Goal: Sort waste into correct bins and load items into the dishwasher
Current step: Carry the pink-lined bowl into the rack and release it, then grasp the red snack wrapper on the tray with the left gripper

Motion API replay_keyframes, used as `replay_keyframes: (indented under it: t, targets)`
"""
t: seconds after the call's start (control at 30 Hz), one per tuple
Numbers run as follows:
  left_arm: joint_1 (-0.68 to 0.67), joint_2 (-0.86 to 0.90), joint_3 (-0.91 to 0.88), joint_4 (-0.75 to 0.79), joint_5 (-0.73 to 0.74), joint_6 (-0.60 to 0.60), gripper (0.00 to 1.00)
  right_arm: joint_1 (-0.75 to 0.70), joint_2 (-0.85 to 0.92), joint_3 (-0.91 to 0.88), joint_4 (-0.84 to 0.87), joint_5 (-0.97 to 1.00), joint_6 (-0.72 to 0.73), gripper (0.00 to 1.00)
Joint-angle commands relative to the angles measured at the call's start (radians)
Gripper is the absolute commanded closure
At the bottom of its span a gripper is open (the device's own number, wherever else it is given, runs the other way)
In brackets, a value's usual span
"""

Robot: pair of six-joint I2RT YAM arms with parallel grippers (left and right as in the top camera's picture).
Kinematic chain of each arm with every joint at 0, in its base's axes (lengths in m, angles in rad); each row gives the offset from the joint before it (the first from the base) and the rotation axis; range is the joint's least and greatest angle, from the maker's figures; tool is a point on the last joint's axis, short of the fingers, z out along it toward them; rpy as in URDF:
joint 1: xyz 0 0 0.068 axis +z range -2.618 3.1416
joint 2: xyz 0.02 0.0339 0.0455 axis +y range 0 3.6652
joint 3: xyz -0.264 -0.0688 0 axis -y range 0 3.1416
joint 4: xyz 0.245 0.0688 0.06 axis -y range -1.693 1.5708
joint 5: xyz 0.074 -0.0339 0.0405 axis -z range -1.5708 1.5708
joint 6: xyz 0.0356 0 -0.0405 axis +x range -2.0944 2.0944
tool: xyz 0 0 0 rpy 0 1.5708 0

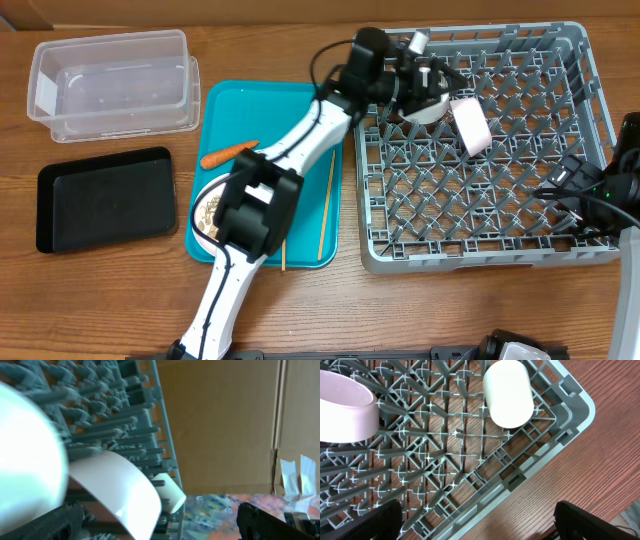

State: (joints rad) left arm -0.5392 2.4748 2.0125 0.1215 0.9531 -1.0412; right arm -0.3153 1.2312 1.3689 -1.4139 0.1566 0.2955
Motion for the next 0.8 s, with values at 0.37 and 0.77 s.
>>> replay_keyframes:
  t: [0.37,0.77]
  targets:
    - [0.077,-0.296,-0.001,-0.724,-0.462,0.717,0.00,-0.005,-0.014,0.018,0.005,0.000,0.012,0.00]
    - [0.211,-0.540,-0.001,-1.345,-0.912,0.772,0.00,-0.005,-0.013,0.018,0.012,-0.001,0.012,0.00]
